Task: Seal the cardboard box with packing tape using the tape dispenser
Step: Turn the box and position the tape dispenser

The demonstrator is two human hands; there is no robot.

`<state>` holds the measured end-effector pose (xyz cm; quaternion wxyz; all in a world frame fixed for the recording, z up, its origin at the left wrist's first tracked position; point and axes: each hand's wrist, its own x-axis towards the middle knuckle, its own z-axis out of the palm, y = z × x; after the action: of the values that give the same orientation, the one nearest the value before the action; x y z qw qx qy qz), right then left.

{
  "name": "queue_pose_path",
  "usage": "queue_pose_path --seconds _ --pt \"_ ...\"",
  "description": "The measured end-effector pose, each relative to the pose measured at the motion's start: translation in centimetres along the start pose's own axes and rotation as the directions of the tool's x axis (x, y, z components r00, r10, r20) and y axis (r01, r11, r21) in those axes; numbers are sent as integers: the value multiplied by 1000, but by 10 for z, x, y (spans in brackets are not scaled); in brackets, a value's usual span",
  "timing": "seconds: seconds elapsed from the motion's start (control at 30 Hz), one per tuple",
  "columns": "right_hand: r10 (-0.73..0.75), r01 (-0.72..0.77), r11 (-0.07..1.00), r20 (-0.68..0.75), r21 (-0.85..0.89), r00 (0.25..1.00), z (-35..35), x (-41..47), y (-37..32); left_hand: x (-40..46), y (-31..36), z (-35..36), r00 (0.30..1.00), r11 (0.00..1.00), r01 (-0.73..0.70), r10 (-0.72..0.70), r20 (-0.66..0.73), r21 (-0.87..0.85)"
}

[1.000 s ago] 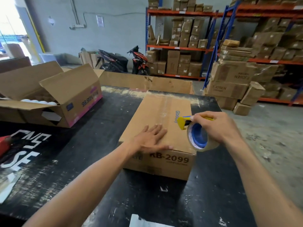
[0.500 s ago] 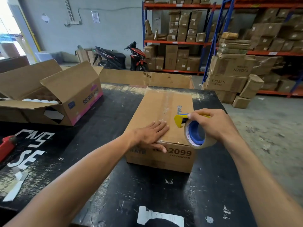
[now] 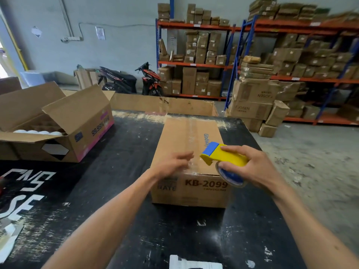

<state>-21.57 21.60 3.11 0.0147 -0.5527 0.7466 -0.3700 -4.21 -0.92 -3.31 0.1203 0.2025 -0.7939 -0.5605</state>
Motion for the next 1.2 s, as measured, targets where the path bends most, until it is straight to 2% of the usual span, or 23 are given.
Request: queue_pose_path --seconds 0.03,0.07,0.1,0.13,0.27,0.43,0.53,0.73,0.87,0.93,1.03,1.2 --pt "-53 53 999 -27 -5 998 1 -4 4 -5 8 -3 995 957 75 -92 -48 -280" --pt "-104 104 995 -54 -6 993 3 -6 7 -9 17 -5 980 859 136 -188 -57 -493" --pt "-152 153 988 -78 -4 985 6 -9 8 -12 25 -6 965 773 183 -260 -41 -608" --pt "-196 197 980 -97 -2 976 9 -10 8 -14 31 -7 955 733 212 -295 -22 -647" --pt "-325 325 945 -117 -21 938 18 -8 7 -25 52 6 974 723 162 -227 -10 -671" --pt "-364 362 931 -113 -36 925 20 -8 8 -31 65 10 982 760 84 -174 -76 -644" --pt "-379 377 925 -123 -42 917 21 -8 1 -33 66 8 979 744 115 -197 -51 -658" --pt "-434 432 901 -120 -42 893 26 -7 -4 -38 65 7 960 625 142 -276 -46 -768" --pt "-441 441 897 -70 -24 895 30 -2 -13 -42 60 5 941 636 139 -323 -98 -759" --pt "-417 415 908 -20 -55 909 35 1 -18 -40 57 6 911 710 108 -351 -217 -696" --pt "-362 365 919 47 -152 931 44 8 -28 -35 47 7 807 805 63 -389 -445 -590" --pt "-394 402 884 81 -237 915 48 20 -45 -36 28 6 694 827 10 -411 -591 -563"
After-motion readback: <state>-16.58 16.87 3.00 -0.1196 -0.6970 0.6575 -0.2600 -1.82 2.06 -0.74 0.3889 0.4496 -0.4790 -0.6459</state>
